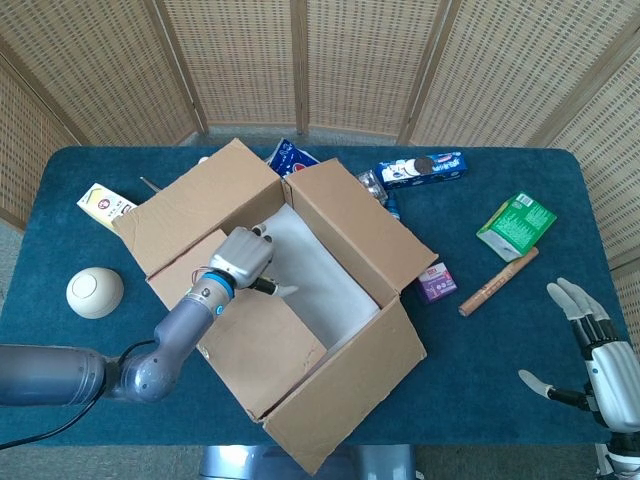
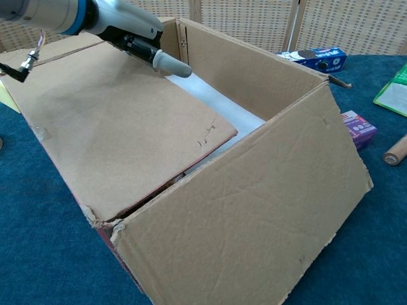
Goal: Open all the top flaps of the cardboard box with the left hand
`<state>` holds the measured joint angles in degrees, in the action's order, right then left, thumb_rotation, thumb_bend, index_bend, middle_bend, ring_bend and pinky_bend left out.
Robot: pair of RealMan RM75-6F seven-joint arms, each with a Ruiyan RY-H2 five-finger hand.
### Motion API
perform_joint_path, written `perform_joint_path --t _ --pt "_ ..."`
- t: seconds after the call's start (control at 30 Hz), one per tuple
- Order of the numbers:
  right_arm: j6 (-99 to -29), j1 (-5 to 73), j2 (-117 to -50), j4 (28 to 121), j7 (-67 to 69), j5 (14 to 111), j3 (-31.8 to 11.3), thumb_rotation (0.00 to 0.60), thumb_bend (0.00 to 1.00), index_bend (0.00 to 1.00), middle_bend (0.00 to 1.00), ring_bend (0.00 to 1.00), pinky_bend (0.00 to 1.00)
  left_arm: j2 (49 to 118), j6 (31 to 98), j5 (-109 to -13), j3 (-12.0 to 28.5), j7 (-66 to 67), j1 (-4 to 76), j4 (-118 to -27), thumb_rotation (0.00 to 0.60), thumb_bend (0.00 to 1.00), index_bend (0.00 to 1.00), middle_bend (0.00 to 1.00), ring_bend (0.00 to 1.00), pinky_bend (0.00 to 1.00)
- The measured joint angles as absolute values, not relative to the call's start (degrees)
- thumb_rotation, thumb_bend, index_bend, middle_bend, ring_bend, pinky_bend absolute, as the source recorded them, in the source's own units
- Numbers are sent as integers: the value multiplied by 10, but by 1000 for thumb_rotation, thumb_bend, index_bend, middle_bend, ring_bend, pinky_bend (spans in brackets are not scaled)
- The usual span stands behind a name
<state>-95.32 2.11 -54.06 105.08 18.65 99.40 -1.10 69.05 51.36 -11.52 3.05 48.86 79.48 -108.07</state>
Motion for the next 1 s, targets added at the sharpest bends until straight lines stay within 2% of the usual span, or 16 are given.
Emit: perform_joint_path --t 0.1,0.17,0.33,0.57,1.0 --pt "-954 21 -541 1051 185 996 -11 600 0 0 0 0 121 670 507 -116 29 482 794 -1098 78 0 751 523 303 410" --pt "-954 21 -541 1052 184 997 -10 600 0 0 0 0 120 655 505 -119 27 478 792 -1110 74 0 751 588 394 440" --pt "-958 19 -541 1053 181 1003 -9 600 0 0 0 0 121 625 502 -132 23 468 790 -1138 73 0 751 636 483 488" --pt "-962 17 -541 1054 179 1008 -8 600 0 0 0 0 121 586 493 -153 25 432 782 -1173 71 0 751 677 531 513" --pt "-961 18 -544 1055 172 1013 -6 600 0 0 0 0 121 511 473 -195 40 378 769 -1212 75 0 751 685 537 517"
